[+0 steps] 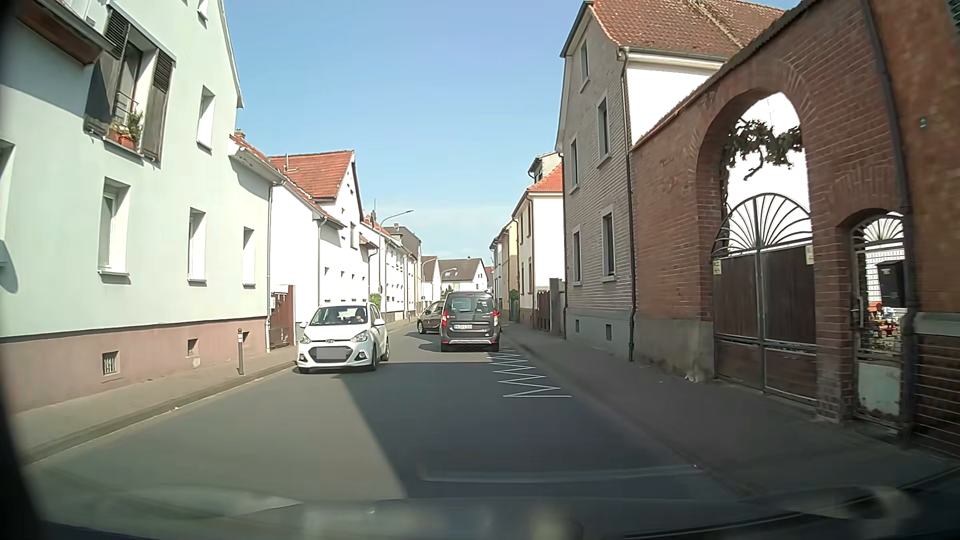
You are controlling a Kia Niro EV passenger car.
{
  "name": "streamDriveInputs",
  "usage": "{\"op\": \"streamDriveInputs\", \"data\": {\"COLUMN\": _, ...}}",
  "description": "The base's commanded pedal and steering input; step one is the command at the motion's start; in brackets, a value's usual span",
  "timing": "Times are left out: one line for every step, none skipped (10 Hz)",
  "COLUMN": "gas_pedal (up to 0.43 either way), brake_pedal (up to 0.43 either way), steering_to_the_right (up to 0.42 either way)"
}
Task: Follow the waypoints while adhering to traffic rules and regulations
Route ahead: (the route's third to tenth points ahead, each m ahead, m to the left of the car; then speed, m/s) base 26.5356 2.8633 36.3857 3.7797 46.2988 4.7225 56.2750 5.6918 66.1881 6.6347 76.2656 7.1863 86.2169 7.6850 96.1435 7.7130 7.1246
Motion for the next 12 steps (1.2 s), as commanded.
{"op": "streamDriveInputs", "data": {"gas_pedal": 0.000, "brake_pedal": 0.152, "steering_to_the_right": -0.036}}
{"op": "streamDriveInputs", "data": {"gas_pedal": 0.000, "brake_pedal": 0.177, "steering_to_the_right": -0.036}}
{"op": "streamDriveInputs", "data": {"gas_pedal": 0.000, "brake_pedal": 0.183, "steering_to_the_right": -0.036}}
{"op": "streamDriveInputs", "data": {"gas_pedal": 0.000, "brake_pedal": 0.189, "steering_to_the_right": -0.036}}
{"op": "streamDriveInputs", "data": {"gas_pedal": 0.000, "brake_pedal": 0.189, "steering_to_the_right": -0.036}}
{"op": "streamDriveInputs", "data": {"gas_pedal": 0.000, "brake_pedal": 0.189, "steering_to_the_right": -0.036}}
{"op": "streamDriveInputs", "data": {"gas_pedal": 0.000, "brake_pedal": 0.189, "steering_to_the_right": -0.036}}
{"op": "streamDriveInputs", "data": {"gas_pedal": 0.000, "brake_pedal": 0.189, "steering_to_the_right": -0.036}}
{"op": "streamDriveInputs", "data": {"gas_pedal": 0.000, "brake_pedal": 0.195, "steering_to_the_right": -0.037}}
{"op": "streamDriveInputs", "data": {"gas_pedal": 0.000, "brake_pedal": 0.207, "steering_to_the_right": -0.036}}
{"op": "streamDriveInputs", "data": {"gas_pedal": 0.000, "brake_pedal": 0.226, "steering_to_the_right": -0.032}}
{"op": "streamDriveInputs", "data": {"gas_pedal": 0.000, "brake_pedal": 0.238, "steering_to_the_right": -0.023}}
